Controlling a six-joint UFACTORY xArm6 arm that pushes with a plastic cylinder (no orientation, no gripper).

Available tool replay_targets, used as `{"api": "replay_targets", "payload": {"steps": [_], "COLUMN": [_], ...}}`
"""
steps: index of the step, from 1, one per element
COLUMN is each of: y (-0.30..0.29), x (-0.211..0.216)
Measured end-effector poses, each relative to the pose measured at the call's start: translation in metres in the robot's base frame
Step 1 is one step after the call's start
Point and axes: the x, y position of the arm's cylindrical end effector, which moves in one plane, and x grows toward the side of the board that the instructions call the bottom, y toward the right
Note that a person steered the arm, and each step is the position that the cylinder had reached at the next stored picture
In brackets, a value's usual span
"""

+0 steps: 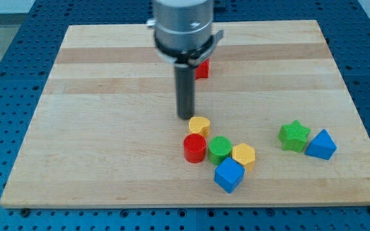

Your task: Slide the red circle and heart to the top left side of the green circle

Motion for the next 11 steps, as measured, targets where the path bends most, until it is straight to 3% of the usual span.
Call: {"api": "replay_targets", "payload": {"steps": [1,2,3,4,6,7,8,9,10,11], "y": [-0.069,-0.101,-0.046,-0.005,-0.016,-0.021,-0.022,0.001,0.023,0.000], "x": [0.039,0.080,0.095,0.085,0.003,0.031,0.095,0.117,0.077,0.024]}}
